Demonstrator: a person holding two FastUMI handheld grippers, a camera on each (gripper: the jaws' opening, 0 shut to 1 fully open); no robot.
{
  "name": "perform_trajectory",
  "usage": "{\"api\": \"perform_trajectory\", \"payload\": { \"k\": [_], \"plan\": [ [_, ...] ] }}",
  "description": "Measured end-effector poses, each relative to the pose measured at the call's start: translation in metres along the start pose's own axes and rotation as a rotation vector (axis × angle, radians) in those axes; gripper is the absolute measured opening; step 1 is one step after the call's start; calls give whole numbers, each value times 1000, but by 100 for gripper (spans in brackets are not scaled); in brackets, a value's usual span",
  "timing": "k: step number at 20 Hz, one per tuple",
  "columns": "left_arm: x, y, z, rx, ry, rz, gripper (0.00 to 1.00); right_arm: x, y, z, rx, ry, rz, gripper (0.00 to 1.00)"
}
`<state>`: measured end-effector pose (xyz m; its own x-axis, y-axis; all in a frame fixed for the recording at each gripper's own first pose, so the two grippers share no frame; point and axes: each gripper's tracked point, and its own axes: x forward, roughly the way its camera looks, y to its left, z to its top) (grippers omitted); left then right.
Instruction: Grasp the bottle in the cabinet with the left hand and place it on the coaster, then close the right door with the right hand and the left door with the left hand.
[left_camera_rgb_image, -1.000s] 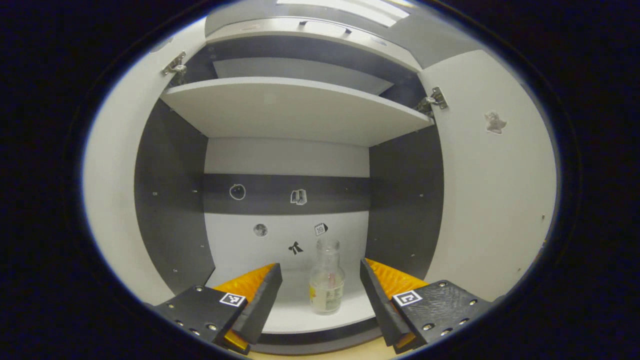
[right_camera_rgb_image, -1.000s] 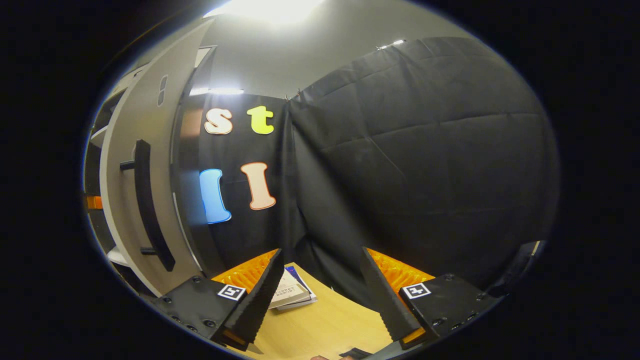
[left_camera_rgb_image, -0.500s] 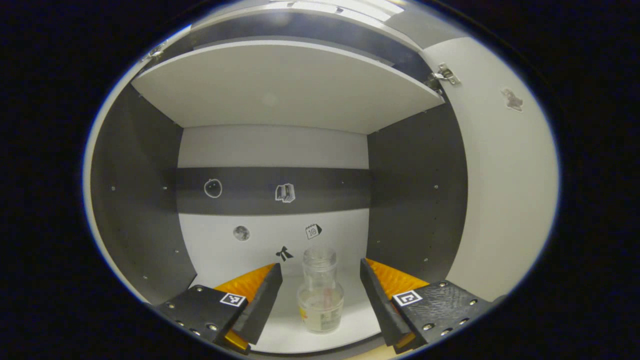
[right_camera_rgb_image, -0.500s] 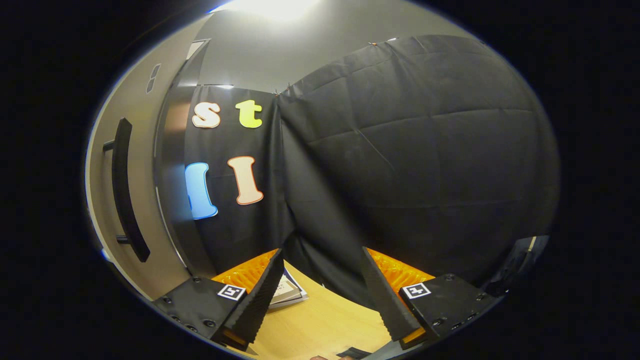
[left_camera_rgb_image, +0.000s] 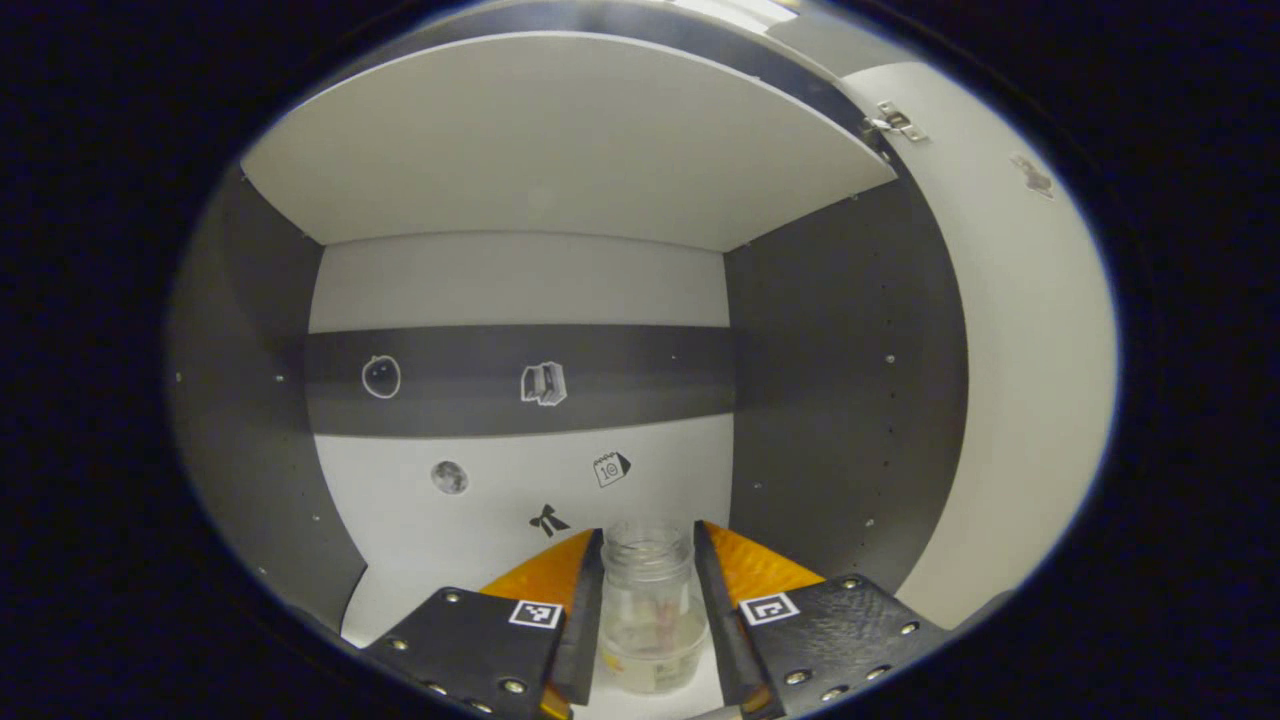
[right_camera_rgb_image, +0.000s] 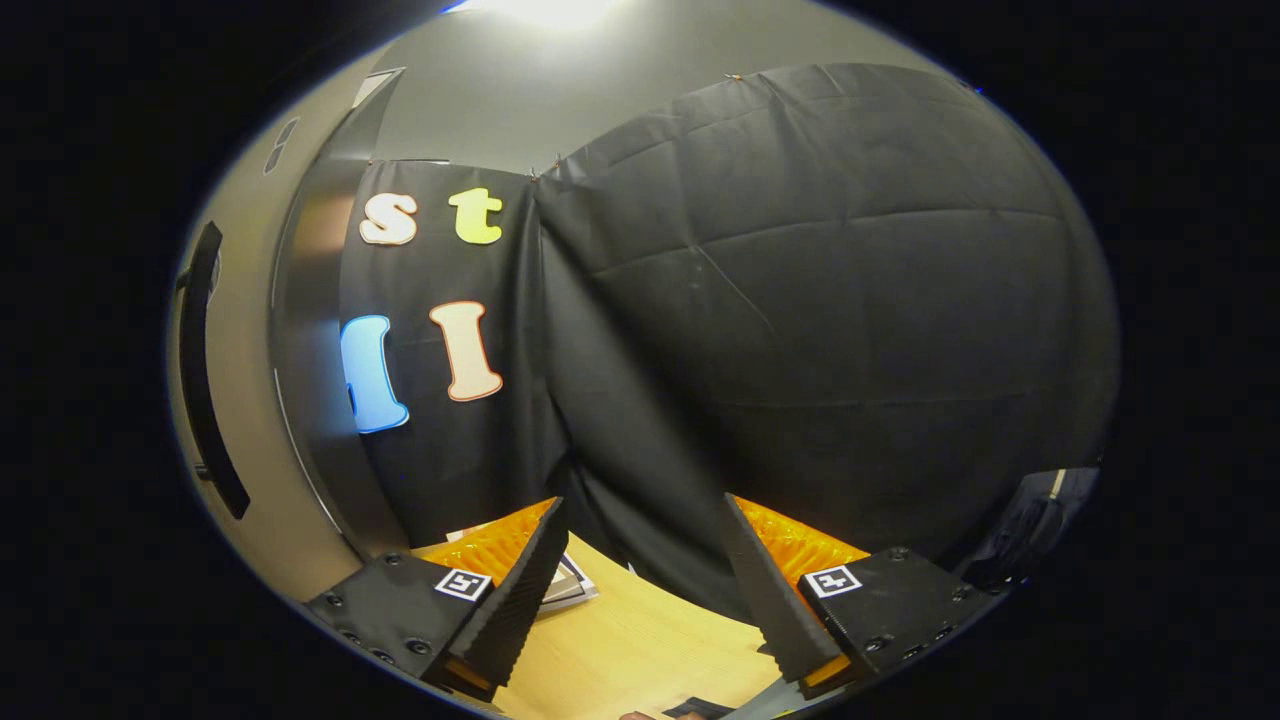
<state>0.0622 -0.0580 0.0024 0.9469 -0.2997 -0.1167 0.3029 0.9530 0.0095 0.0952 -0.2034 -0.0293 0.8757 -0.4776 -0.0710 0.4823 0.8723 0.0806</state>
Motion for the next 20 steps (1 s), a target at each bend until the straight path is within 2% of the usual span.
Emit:
{"api": "perform_trajectory", "payload": {
  "k": [1,2,3,7,15,20],
  "plan": [
    [6,-3,-5,8,14,-17,49,2,0,0,-2,-1,1,98],
    [3,-4,-2,9,11,-2,49,4,1,0,-3,-1,4,98],
    [1,-8,-1,6,14,-8,42,5,2,1,-2,0,11,98],
    [-12,-7,-1,-22,19,-4,39,12,10,7,-2,-6,37,98],
    [-82,-6,38,-16,-34,-28,39,10,23,17,-20,-22,90,98],
    [-132,-8,45,-29,-65,-29,37,1,30,23,-32,-32,121,98]
  ]
}}
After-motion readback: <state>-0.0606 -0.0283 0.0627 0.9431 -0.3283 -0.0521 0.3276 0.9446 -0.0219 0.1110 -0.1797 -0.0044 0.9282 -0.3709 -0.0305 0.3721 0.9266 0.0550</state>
